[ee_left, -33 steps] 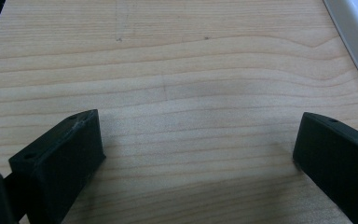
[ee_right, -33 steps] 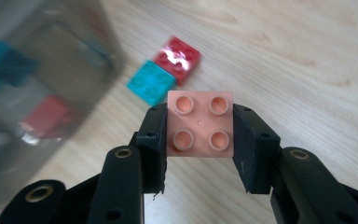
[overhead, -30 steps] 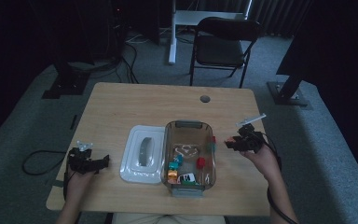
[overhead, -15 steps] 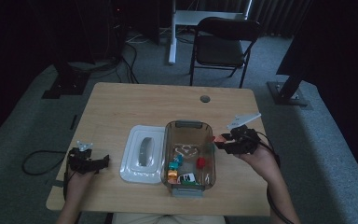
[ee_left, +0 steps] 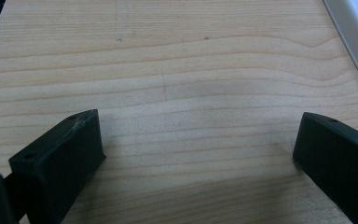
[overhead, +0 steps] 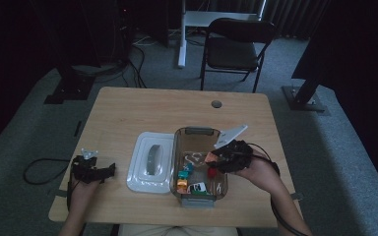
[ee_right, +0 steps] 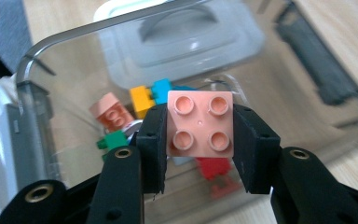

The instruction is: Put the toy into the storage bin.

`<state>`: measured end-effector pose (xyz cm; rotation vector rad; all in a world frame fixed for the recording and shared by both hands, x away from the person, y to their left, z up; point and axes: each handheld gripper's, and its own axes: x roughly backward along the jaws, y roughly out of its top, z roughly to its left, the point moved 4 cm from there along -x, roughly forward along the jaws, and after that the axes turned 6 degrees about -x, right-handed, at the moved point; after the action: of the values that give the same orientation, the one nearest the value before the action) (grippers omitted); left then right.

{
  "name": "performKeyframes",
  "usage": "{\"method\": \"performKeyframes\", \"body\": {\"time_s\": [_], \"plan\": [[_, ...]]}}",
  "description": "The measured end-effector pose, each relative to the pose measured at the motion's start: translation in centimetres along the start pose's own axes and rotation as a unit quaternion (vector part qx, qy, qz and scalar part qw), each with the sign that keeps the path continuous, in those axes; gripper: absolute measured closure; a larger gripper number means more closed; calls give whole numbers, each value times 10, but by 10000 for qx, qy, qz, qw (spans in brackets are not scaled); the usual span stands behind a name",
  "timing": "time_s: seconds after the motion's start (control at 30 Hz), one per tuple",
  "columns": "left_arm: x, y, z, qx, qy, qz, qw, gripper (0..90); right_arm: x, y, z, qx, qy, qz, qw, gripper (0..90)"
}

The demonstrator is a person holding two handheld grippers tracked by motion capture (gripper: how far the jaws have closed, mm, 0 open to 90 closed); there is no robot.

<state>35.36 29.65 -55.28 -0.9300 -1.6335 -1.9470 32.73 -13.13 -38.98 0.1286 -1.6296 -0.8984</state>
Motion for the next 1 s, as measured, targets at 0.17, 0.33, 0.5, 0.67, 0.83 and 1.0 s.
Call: {"method": "performKeyframes", "body": {"time_s": [0.17,0.33,0.5,0.67,0.83,1.0], "plan": [[0,0,0,1,0,-1,10000,20,-15,6,11,225,181,214,9994,586],[0,0,0,-2,-1,1,10000,20,-30,8,19,370,352,443,9977,586],[0,0,0,-1,-1,0,10000,20,-42,9,25,505,496,693,9951,585],[0,0,0,-1,-1,0,10000,20,-55,8,33,600,685,894,9918,585],[0,0,0,0,-1,1,10000,20,-71,8,44,751,834,1149,9870,585],[0,0,0,0,-4,-2,10000,20,-80,11,51,898,951,1248,9835,585]]}}
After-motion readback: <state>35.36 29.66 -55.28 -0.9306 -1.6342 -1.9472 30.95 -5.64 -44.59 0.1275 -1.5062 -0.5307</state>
